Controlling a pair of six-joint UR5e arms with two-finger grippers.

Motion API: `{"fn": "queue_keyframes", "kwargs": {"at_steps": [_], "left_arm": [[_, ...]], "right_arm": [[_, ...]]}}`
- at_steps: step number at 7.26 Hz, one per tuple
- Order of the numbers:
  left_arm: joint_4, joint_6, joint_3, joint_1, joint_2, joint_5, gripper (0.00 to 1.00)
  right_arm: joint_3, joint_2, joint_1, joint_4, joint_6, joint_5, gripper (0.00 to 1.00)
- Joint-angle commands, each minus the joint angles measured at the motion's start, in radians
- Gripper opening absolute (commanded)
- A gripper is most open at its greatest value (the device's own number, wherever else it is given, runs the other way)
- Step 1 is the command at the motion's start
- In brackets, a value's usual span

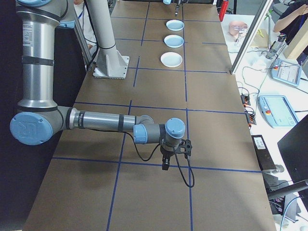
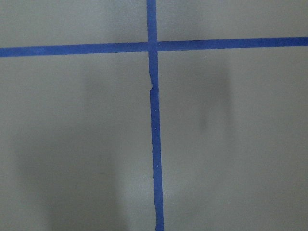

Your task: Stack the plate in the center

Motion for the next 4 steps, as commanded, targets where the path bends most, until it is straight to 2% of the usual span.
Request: {"fn": "queue_keyframes", "kwargs": {"at_steps": [1, 4], "left_arm": [[-0.022, -0.078, 0.043, 0.021, -0.025, 0.005, 1.00], [-0.029, -0.147, 0.042, 0.079, -0.028, 0.008, 0.96]], "right_arm": [[0.000, 0.000, 0.000, -0.001, 0.000, 0.000, 1.00], [0.000, 0.000, 0.000, 0.001, 0.000, 0.000, 1.00]]}}
